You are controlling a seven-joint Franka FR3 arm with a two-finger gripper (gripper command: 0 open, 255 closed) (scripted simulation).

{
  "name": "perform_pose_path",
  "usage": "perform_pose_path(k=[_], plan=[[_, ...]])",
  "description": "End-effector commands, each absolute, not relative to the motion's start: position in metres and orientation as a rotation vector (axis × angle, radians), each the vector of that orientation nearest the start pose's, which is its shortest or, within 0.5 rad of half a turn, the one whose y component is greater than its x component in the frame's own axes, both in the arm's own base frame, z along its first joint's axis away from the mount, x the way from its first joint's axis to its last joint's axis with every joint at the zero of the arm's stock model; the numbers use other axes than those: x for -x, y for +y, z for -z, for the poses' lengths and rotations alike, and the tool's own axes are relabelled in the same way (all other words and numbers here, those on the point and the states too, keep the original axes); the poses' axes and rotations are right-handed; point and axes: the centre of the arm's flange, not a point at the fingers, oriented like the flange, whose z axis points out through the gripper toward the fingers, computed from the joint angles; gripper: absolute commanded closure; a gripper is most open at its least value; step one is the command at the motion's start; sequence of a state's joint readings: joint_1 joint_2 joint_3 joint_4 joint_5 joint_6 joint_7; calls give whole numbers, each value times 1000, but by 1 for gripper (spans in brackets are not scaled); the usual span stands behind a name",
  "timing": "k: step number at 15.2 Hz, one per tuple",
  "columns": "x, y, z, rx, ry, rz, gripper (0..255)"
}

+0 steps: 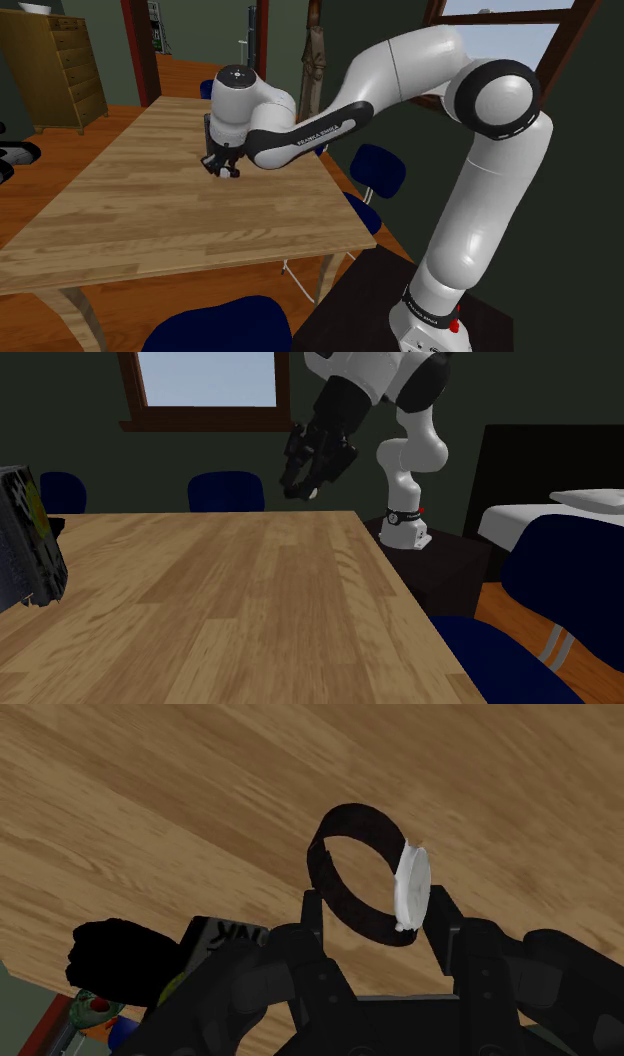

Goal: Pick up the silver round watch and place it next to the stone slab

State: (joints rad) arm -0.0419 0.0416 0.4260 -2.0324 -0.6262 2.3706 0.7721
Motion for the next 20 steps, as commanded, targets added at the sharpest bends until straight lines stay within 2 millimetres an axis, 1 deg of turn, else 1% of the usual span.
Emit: perform_pose_path(k=[1,20], plan=[[-554,201,-464,3273,1,851,255],[-672,-20,-465,3273,1,851,255]])
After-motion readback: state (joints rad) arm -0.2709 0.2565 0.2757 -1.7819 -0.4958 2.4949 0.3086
